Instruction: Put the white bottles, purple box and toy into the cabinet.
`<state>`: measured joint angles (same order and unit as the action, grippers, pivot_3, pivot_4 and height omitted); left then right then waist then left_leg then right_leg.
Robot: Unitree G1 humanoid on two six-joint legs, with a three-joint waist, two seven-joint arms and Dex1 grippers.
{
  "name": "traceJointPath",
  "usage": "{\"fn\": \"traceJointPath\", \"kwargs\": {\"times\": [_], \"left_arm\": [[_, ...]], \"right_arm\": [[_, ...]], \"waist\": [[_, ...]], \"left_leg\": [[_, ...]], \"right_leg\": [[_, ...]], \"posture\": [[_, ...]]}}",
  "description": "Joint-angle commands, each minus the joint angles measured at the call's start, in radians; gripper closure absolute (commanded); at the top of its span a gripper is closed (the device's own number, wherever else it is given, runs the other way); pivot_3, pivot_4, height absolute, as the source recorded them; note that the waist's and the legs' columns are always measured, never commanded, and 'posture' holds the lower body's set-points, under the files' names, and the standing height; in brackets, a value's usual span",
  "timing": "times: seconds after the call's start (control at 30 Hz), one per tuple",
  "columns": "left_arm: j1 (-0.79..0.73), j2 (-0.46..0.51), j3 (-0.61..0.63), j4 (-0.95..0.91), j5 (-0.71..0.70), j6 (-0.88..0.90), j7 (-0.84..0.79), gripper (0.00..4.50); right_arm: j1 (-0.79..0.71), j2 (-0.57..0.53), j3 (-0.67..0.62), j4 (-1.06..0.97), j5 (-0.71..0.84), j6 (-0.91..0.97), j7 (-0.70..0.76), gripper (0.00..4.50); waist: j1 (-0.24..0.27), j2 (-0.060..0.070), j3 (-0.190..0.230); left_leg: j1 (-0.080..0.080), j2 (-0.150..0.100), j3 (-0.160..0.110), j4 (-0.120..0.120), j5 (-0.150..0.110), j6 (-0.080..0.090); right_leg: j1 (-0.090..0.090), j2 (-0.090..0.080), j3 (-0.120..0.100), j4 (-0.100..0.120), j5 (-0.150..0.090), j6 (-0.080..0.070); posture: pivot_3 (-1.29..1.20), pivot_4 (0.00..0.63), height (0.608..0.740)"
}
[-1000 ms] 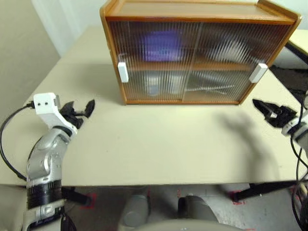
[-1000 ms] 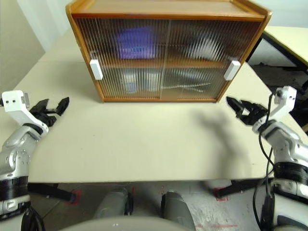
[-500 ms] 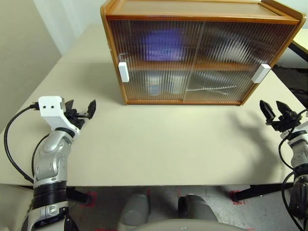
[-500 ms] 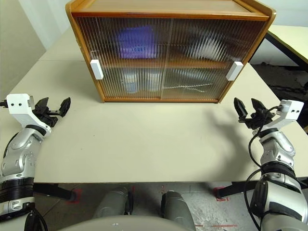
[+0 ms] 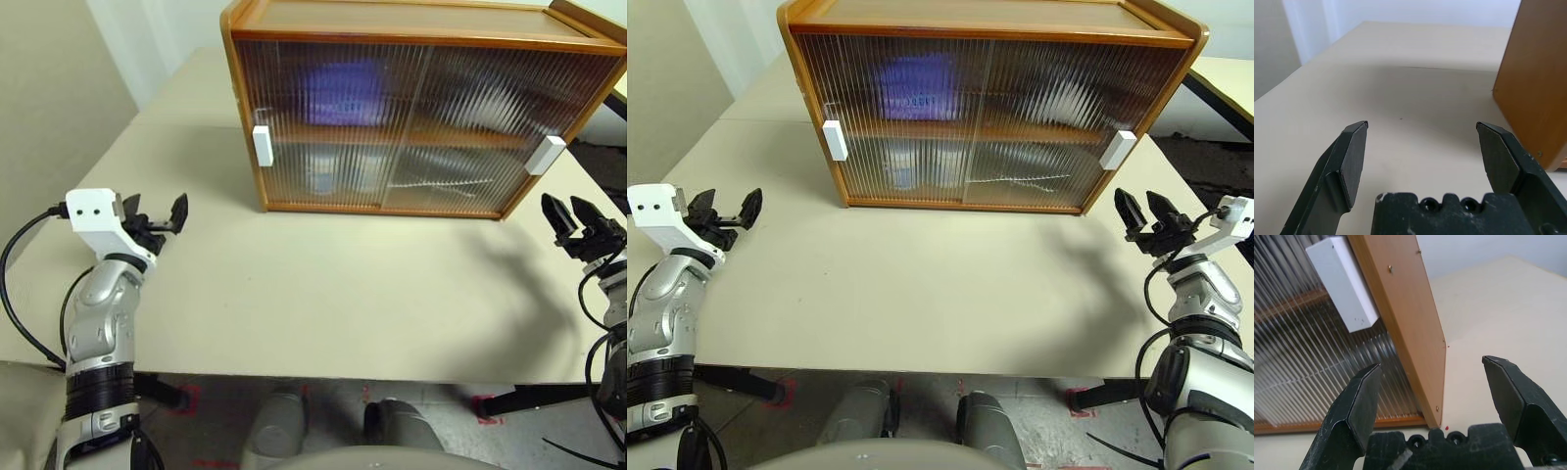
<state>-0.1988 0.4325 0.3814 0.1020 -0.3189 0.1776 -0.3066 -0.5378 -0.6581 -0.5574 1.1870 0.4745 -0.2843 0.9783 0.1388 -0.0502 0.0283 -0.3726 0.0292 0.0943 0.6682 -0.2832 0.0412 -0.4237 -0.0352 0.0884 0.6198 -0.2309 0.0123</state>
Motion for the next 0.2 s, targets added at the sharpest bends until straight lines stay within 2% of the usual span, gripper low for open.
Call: {"fn": "traceJointPath", "kwargs": {"times": [0.03,0.2], "left_arm": [[-0.032,-0.010,-0.009,0.050,-0.007,-0.005,-0.009,0.00],[-0.038,-0.025,-0.029,0.061,-0.007,-0.017,-0.033,0.00]], "right_arm": [[0.001,-0.003,0.007,0.014,-0.024,-0.031,-0.031,0.04],[0.005,-0.022,0.007,0.027,-0.046,-0.027,-0.067,0.04]], "waist": [[-0.001,0.000,0.000],[-0.006,0.000,0.000]], "left_leg": [[0.000,0.000,0.000,0.000,0.000,0.000],[0.000,0.000,0.000,0.000,0.001,0.002]], "right_leg": [[0.000,0.000,0.000,0.000,0.000,0.000],[0.000,0.000,0.000,0.000,0.000,0.000]], "posture": [[0.24,0.015,0.740],[0.24,0.014,0.740]]}}
